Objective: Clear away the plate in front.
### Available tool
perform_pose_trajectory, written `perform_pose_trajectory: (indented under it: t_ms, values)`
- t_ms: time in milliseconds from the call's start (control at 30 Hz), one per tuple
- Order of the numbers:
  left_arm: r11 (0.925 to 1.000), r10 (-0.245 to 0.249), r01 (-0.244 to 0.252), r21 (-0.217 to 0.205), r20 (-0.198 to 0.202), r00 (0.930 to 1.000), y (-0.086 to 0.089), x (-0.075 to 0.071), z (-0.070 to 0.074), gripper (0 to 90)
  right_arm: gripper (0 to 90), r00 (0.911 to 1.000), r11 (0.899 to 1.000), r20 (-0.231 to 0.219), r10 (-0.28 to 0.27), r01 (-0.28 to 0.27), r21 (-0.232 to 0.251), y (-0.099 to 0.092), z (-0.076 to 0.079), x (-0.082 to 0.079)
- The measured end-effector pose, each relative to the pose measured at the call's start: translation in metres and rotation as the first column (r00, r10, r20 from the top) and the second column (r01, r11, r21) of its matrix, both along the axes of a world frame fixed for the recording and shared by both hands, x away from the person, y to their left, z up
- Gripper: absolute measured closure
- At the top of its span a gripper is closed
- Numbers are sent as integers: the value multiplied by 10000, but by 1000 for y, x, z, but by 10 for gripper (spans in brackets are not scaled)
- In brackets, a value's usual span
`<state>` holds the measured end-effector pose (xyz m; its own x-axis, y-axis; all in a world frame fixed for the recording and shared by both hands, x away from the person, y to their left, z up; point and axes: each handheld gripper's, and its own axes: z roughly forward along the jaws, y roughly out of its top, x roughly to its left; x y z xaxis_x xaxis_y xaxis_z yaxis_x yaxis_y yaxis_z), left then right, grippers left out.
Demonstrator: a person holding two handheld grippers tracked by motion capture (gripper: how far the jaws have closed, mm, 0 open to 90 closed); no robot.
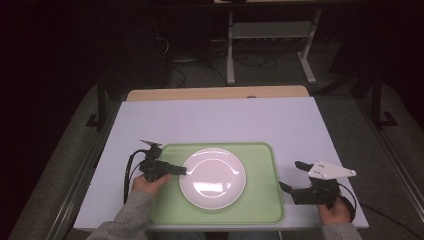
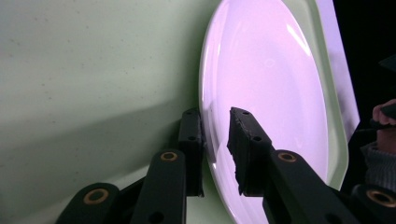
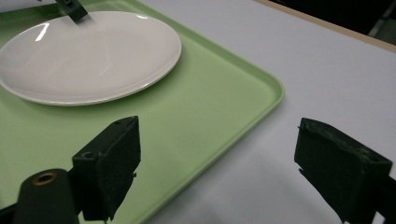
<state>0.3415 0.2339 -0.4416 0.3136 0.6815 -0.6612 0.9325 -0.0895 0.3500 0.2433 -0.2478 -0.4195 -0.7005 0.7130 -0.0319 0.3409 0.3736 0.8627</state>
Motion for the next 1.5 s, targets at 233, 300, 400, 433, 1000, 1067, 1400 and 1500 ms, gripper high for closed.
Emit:
perform_pose_trajectory:
  t_ms: [233,300,400,433,1000,1067,1400,1500]
  values:
    - [9993,-129,104,364,673,9977,3,-5,10,706,137,9999,10000,-74,-73,73,-19,-1,-1,1]
    - [9989,-186,153,434,779,9968,3,-5,12,703,137,10000,10000,-66,-72,72,-15,-1,-1,1]
    - [9978,-272,192,640,1256,9917,3,-7,20,703,137,9999,10000,-65,-84,84,-13,-1,-1,1]
    - [9972,-320,222,711,1397,9897,4,-8,23,703,137,9999,10000,-70,-86,85,-22,-1,-1,1]
    - [9913,-986,466,1232,4601,8824,5,-29,72,527,137,9997,9997,-102,-232,231,-16,-4,-2,3]
    - [9900,-1065,491,1323,4720,8751,6,-30,73,501,137,9996,9997,-111,-252,252,1,-4,-2,4]
    - [9781,-1543,354,2052,5999,7851,16,-43,87,323,137,9992,9992,-123,-387,388,64,-8,-1,4]
    - [9739,-1691,324,2248,6226,7640,18,-47,88,280,137,9990,9990,-129,-432,433,88,-10,-1,4]
